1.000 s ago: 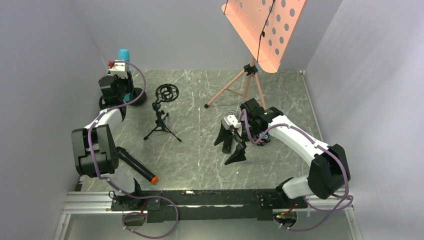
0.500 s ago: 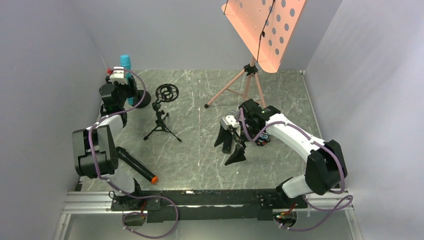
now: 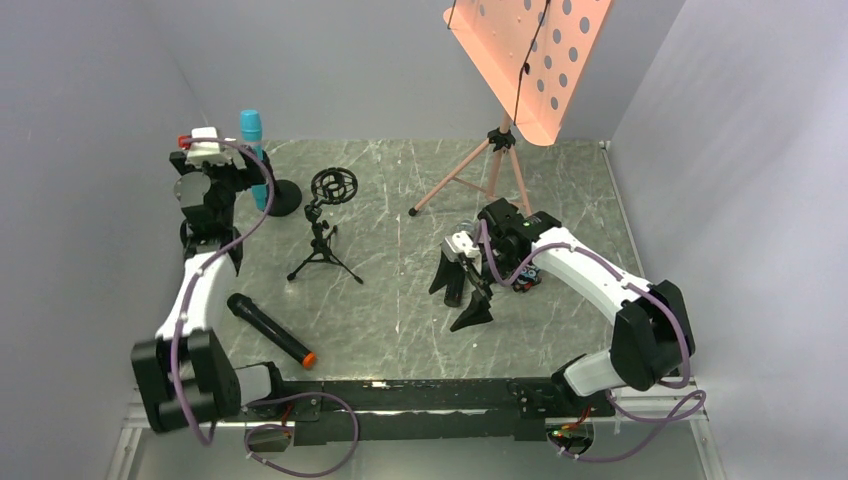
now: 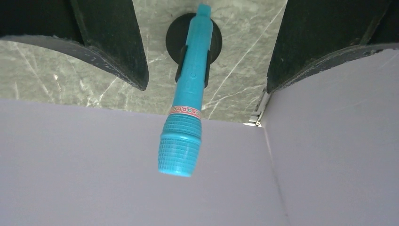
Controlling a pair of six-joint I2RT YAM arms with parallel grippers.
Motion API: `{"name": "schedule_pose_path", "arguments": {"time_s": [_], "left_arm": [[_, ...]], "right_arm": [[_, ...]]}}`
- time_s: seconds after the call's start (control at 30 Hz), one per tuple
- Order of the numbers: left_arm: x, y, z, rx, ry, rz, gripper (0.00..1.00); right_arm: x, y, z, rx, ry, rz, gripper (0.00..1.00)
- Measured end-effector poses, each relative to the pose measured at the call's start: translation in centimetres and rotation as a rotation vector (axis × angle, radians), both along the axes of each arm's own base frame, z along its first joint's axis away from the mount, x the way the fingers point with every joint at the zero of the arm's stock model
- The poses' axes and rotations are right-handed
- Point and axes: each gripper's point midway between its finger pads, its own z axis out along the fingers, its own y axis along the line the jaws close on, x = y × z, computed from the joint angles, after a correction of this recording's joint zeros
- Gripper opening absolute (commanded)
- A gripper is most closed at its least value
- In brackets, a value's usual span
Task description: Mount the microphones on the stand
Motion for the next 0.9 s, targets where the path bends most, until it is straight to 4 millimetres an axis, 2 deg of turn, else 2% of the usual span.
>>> {"name": "schedule_pose_path", "arguments": {"time_s": [0.1, 0.23, 0.37, 0.47, 0.6, 0.77, 0.9], "left_arm": [[-3.6, -0.3, 2.5, -0.069, -0.026, 0.032, 0.99], [-8.6, -2.0, 4.9, -0.164, -0.075, 0.009, 0.99], [-12.6, -5.9, 5.6, -0.232, -0.074, -0.153, 0.99], [-14.0, -9.3, 4.3, -0.253, 0.005, -0.328, 0.99], [-15.8, -13.3, 0.7, -0.296, 0.185, -0.533, 0.99], [-18.1, -15.7, -2.4, -0.322, 0.334, -0.614, 0.99], [-19.2, -16.7, -4.4, -0.301, 0.420, -0.580, 0.99]], "right_arm": [[0.0, -0.2, -0.1, -0.005, -0.027, 0.004, 1.00], [-0.1, -0.6, 0.0, -0.011, -0.072, 0.008, 1.00], [0.1, -1.4, 0.1, -0.035, -0.123, -0.007, 1.00], [0.7, -2.2, 0.5, -0.052, -0.179, -0.046, 1.00], [1.1, -3.2, 0.6, -0.078, -0.260, -0.109, 1.00], [0.8, -4.8, -0.9, -0.119, -0.272, -0.192, 1.00], [3.2, -6.9, -1.3, -0.123, -0.245, -0.333, 1.00]]}}
